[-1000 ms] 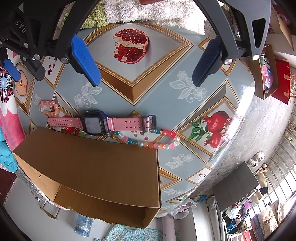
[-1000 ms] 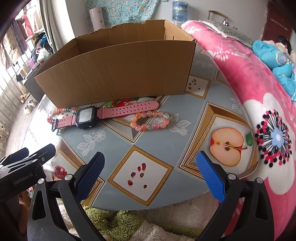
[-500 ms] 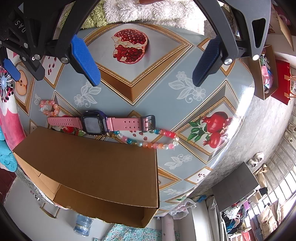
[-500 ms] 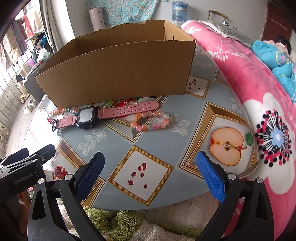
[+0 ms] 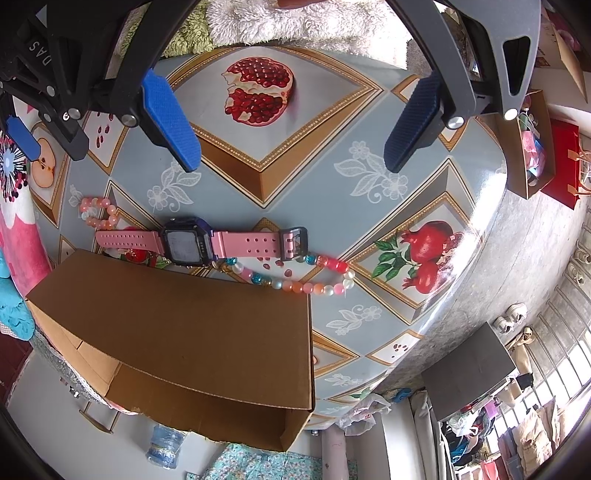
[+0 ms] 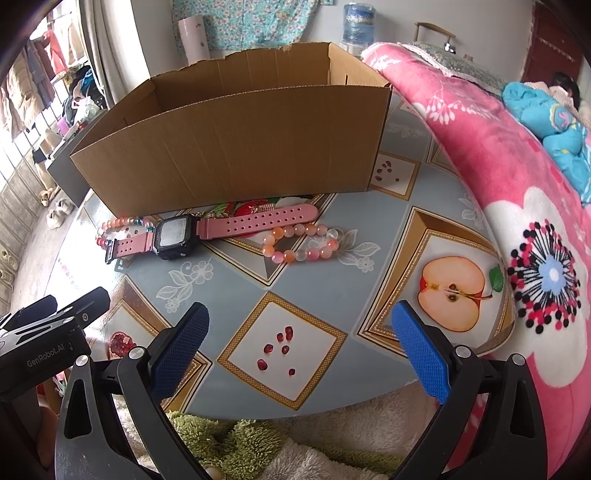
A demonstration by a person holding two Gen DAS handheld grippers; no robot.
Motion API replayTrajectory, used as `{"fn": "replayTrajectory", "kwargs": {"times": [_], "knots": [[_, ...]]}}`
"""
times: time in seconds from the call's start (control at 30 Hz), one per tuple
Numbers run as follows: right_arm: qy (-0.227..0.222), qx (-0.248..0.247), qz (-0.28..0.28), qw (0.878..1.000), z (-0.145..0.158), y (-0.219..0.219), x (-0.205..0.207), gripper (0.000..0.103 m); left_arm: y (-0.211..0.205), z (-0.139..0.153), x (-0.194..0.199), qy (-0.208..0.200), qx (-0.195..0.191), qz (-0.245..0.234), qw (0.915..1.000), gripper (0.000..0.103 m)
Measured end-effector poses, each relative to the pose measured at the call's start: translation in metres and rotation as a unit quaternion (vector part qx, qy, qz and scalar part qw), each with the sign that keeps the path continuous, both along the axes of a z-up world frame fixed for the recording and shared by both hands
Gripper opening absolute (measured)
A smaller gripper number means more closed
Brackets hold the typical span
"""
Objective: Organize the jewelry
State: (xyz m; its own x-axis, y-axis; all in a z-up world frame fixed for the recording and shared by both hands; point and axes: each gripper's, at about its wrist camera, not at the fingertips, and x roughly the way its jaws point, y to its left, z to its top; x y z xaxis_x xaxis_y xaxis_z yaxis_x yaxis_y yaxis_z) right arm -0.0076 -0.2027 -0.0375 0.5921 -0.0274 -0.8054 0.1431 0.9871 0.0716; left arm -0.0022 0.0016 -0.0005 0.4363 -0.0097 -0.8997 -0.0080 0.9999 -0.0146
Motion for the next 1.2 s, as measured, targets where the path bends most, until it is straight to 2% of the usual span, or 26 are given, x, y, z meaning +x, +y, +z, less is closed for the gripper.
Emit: {"fn": "replayTrajectory", "kwargs": {"times": [0.9, 1.2], "knots": [[-0.002, 0.000, 0.000, 1.000, 0.002, 0.001, -0.002, 0.095, 0.009, 0.006, 0.001, 0.001, -0.003, 0.003, 1.0000, 0.098], [0.000, -0.001, -0.001, 1.000, -0.002, 0.004, -0.003, 0.095, 0.009, -0.006, 0.006, 0.017, -0.003, 0.003, 0.9998, 0.098]]}}
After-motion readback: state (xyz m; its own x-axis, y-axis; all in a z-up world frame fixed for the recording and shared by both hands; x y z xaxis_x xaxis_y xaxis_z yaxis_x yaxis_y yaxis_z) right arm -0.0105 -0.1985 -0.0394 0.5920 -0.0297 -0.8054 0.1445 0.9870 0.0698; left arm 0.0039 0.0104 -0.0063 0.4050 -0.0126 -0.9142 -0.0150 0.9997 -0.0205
